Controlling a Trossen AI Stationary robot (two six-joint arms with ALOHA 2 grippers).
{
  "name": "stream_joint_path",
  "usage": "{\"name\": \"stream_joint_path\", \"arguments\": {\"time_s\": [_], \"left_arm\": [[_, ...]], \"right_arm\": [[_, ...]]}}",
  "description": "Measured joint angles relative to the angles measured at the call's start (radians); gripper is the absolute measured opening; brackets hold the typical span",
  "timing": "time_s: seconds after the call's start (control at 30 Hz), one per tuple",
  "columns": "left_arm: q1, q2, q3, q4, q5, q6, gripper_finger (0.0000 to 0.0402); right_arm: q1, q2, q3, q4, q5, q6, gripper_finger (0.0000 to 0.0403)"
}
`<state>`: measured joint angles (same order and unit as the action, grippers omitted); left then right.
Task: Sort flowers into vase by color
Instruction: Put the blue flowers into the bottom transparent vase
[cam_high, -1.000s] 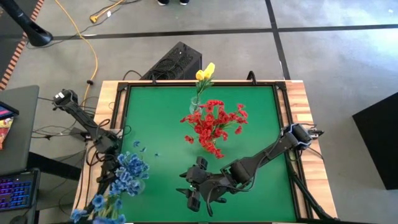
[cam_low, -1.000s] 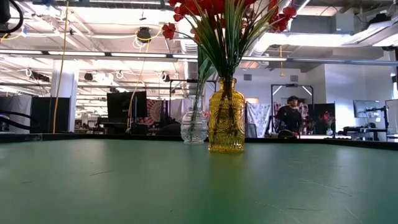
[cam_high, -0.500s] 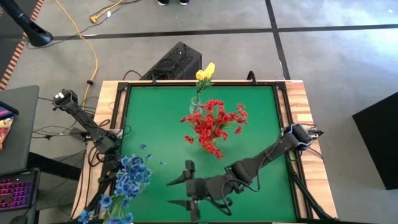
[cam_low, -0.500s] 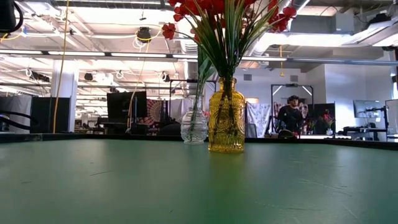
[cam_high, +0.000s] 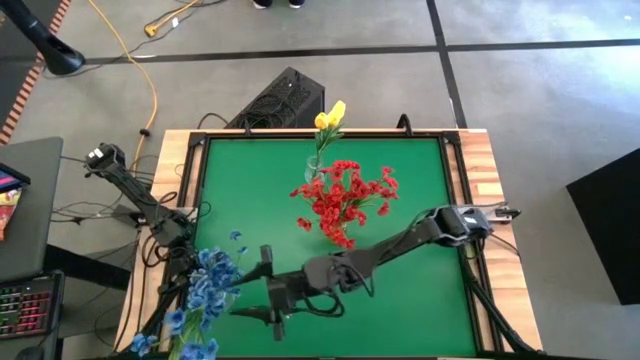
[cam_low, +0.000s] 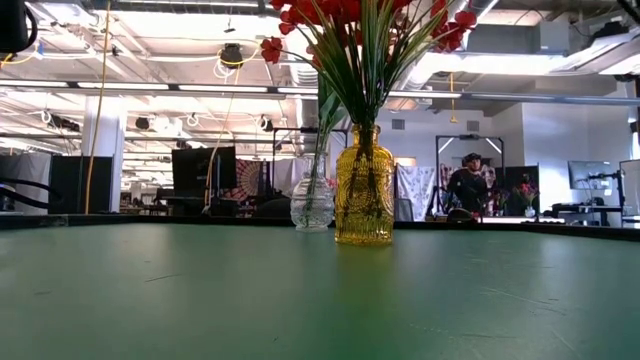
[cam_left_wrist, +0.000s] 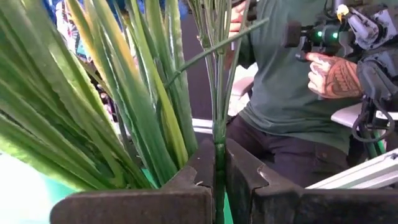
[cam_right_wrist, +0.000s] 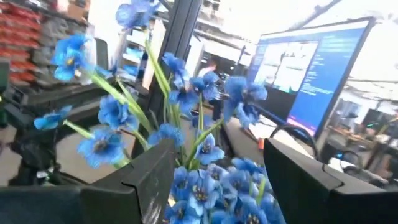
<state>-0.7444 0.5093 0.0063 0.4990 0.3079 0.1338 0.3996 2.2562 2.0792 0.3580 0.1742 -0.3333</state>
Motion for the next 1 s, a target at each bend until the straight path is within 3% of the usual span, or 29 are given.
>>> {"name": "stream_joint_path", "arguments": {"time_s": [0.27,0.6,1.0], "left_arm": [[0.000,0.000,0.000,0.015,-0.007,-0.016,0.0000],[0.000,0.000,0.000,0.034,-0.044,-0.035,0.0000],[0.000,0.000,0.000,0.031,-0.072,-0.041,0.0000]], "right_arm": [[-0.045,0.055,0.108,-0.025,-0.027,0.073,0.0270],[-0.083,0.055,0.107,-0.002,-0.124,0.174,0.0270],[-0.087,0.055,0.107,0.073,-0.153,0.177,0.0266]]}}
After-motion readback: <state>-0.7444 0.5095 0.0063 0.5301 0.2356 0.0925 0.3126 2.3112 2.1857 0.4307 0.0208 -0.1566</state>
